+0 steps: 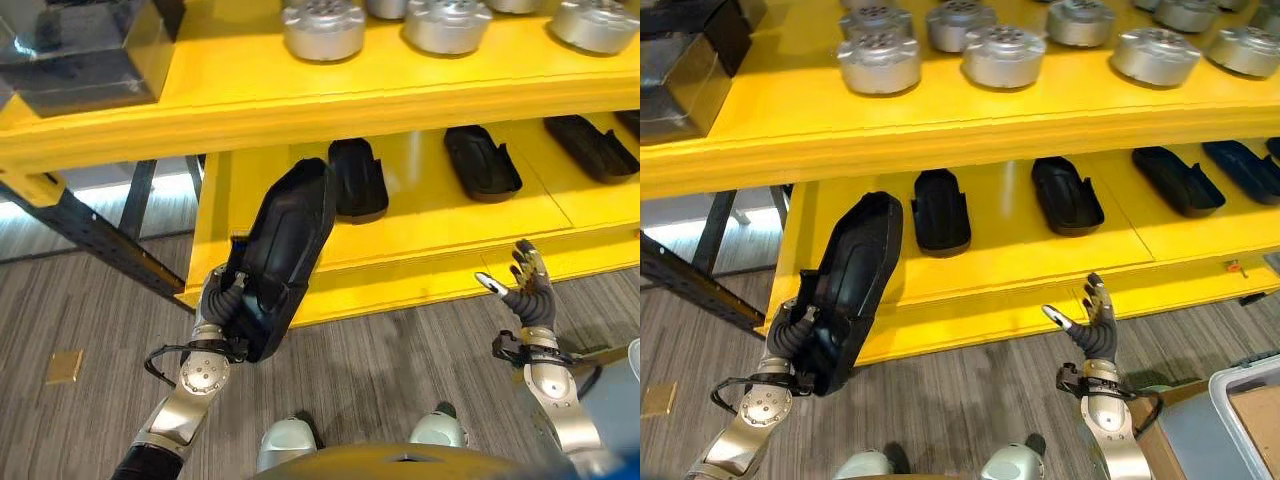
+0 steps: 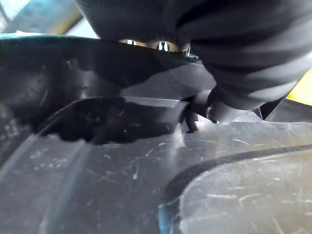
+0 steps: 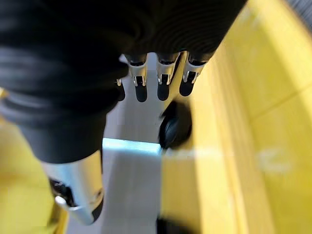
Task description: Move parts from the plastic box to the shelf.
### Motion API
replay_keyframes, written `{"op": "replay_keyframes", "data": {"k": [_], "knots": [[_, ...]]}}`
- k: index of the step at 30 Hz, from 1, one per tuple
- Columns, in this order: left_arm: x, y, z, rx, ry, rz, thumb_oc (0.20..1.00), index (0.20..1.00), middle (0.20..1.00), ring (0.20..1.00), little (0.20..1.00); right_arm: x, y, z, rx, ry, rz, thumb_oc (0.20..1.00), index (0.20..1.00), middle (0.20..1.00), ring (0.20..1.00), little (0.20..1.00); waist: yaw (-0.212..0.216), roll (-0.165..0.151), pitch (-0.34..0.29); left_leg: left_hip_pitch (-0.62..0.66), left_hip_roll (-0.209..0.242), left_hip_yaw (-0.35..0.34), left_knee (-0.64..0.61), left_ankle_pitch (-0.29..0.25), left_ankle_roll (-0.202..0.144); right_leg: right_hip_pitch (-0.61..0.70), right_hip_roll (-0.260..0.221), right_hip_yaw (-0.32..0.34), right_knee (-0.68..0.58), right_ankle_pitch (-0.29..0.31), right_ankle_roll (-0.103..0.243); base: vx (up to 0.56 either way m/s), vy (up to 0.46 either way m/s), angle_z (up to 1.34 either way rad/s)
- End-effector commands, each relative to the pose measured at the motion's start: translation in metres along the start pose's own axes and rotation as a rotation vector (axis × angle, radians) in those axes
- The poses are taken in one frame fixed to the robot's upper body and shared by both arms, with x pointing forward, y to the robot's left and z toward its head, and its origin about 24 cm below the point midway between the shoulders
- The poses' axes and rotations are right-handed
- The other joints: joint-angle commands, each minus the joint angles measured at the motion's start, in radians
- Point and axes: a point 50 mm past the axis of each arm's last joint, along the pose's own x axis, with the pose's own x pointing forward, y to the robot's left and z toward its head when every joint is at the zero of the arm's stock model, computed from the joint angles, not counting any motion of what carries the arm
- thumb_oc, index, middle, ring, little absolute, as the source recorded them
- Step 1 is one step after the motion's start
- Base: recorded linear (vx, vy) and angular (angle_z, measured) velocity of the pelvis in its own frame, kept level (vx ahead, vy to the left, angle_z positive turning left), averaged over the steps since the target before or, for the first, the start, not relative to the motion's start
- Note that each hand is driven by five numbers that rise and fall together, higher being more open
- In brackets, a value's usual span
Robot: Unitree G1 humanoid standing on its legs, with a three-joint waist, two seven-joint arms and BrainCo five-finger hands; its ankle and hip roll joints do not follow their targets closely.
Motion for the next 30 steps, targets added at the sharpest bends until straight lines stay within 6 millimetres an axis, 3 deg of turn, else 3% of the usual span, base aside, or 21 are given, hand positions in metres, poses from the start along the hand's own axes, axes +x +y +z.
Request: {"op": "replay_keyframes", "data": {"k": [1, 4, 6, 7, 8, 9, 11, 19, 30], "knots": [[0.013, 0.010, 0.051, -0.110, -0.267, 0.104, 0.200, 0.200, 0.200, 0.200, 0.200, 0.015, 0.003, 0.032, 0.014, -0.181, 0.066, 1.000, 1.000, 1.000, 1.000, 1.000, 0.025, 0.056, -0.003, 0.076, 0.048, -0.011, -0.116, 0.051, -0.029, 0.051, 0.083, -0.128, 0.080, -0.302, 0.067, -0.05, 0.195, 0.13], [0.012, 0.015, 0.051, -0.117, -0.272, 0.126, 0.200, 0.200, 0.200, 0.200, 0.200, 0.017, 0.011, 0.035, 0.016, -0.176, 0.098, 1.000, 1.000, 1.000, 1.000, 1.000, 0.059, 0.052, 0.005, 0.100, 0.038, 0.030, -0.134, 0.047, -0.023, 0.048, 0.052, -0.224, 0.071, -0.250, 0.072, -0.01, 0.177, -0.30], [0.013, 0.019, 0.050, -0.119, -0.254, 0.153, 0.200, 0.200, 0.200, 0.200, 0.200, 0.015, 0.014, 0.034, 0.014, -0.160, 0.132, 1.000, 1.000, 1.000, 1.000, 1.000, 0.061, 0.051, 0.008, 0.111, 0.022, 0.048, -0.148, 0.041, -0.015, 0.044, 0.077, -0.251, 0.053, -0.247, 0.066, 0.08, 0.080, -0.36], [0.015, 0.019, 0.047, -0.123, -0.220, 0.169, 0.200, 0.200, 0.200, 0.200, 0.200, 0.011, 0.016, 0.030, 0.014, -0.145, 0.162, 1.000, 1.000, 1.000, 1.000, 1.000, 0.048, 0.039, 0.001, 0.110, 0.010, 0.048, -0.151, 0.043, -0.021, 0.061, 0.151, -0.230, -0.021, -0.248, 0.058, 0.17, -0.040, -0.31], [0.015, 0.018, 0.045, -0.125, -0.204, 0.172, 0.200, 0.200, 0.200, 0.200, 0.200, 0.010, 0.017, 0.028, 0.018, -0.131, 0.167, 1.000, 1.000, 1.000, 1.000, 1.000, 0.039, 0.035, -0.003, 0.111, 0.006, 0.041, -0.151, 0.044, -0.024, 0.064, 0.178, -0.207, -0.048, -0.244, 0.055, 0.35, -0.118, -0.16], [0.015, 0.012, 0.042, -0.143, -0.166, 0.176, 0.200, 0.200, 0.200, 0.200, 0.200, 0.008, 0.019, 0.023, 0.013, -0.111, 0.178, 1.000, 1.000, 1.000, 1.000, 1.000, 0.001, 0.036, -0.018, 0.097, -0.002, -0.010, -0.135, 0.042, -0.029, 0.063, 0.251, -0.068, -0.083, -0.269, 0.025, 0.30, -0.111, 0.30], [0.015, 0.007, 0.038, -0.153, -0.144, 0.180, 0.200, 0.200, 0.200, 0.200, 0.200, 0.009, 0.022, 0.018, -0.008, -0.107, 0.196, 1.000, 1.000, 1.000, 1.000, 1.000, 0.000, 0.039, -0.040, 0.096, -0.002, -0.020, -0.145, 0.049, -0.043, 0.091, 0.275, -0.057, -0.118, -0.280, 0.012, 0.27, -0.145, 0.59], [0.011, 0.003, 0.035, -0.188, -0.114, 0.148, 0.200, 0.200, 0.200, 0.200, 0.200, 0.013, 0.022, 0.016, -0.066, -0.109, 0.229, 1.000, 1.000, 1.000, 1.000, 1.000, 0.016, 0.037, -0.067, 0.097, 0.008, -0.019, -0.111, 0.035, -0.068, 0.134, 0.290, -0.076, -0.173, -0.277, -0.004, 0.13, -0.120, 0.01], [0.007, 0.003, 0.031, -0.202, -0.088, 0.157, 0.200, 0.200, 0.200, 0.200, 0.200, 0.014, 0.027, 0.012, -0.002, -0.062, 0.278, 1.000, 1.000, 1.000, 1.000, 1.000, 0.033, 0.029, -0.068, 0.090, 0.033, -0.010, -0.089, 0.033, -0.081, 0.133, 0.280, -0.109, -0.180, -0.269, -0.005, 0.05, -0.018, 0.05]]}}
